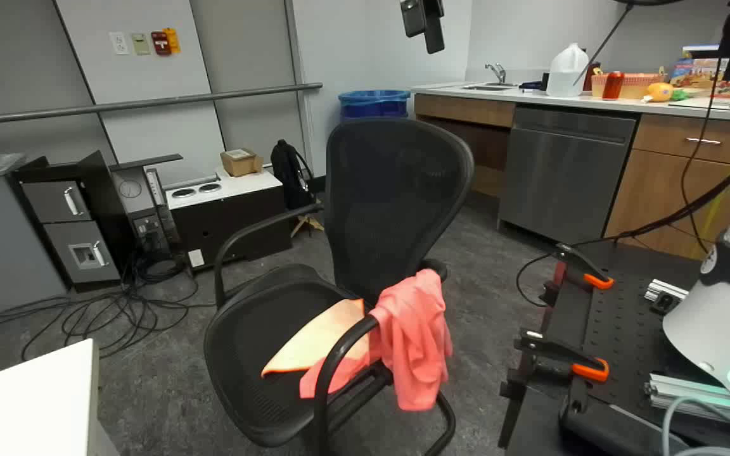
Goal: Hang the shirt on the back of the chair
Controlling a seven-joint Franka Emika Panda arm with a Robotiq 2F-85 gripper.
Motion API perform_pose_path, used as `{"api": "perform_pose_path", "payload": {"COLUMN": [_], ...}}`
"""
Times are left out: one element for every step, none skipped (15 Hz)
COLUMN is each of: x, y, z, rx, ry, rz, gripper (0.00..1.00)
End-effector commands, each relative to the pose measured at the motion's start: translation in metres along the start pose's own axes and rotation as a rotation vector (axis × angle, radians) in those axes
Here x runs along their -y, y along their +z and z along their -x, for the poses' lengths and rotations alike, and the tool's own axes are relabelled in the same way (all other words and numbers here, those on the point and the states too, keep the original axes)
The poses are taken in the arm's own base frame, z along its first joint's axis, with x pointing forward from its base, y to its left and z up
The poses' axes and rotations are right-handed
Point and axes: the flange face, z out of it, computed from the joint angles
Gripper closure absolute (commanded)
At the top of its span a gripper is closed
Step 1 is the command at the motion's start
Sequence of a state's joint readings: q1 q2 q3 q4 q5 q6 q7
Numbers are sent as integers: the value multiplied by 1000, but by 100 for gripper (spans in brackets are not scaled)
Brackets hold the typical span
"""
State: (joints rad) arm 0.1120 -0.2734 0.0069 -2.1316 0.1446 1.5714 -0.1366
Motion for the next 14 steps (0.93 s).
{"api": "perform_pose_path", "payload": {"x": [0,0,0,0,0,0,0,0,0,0,-2,-1,-3,-5], "y": [0,0,0,0,0,0,0,0,0,0,-1,4,5,7], "z": [0,0,0,0,0,0,0,0,0,0,-2,-13,-20,-28], "rx": [1,1,1,1,1,1,1,1,1,1,-19,-39,-70,-105], "ry": [0,0,0,0,0,0,0,0,0,0,-5,-13,-8,-8], "rz": [0,0,0,0,0,0,0,0,0,0,5,14,26,36], "gripper": [0,0,0,0,0,0,0,0,0,0,0,0,0,0]}}
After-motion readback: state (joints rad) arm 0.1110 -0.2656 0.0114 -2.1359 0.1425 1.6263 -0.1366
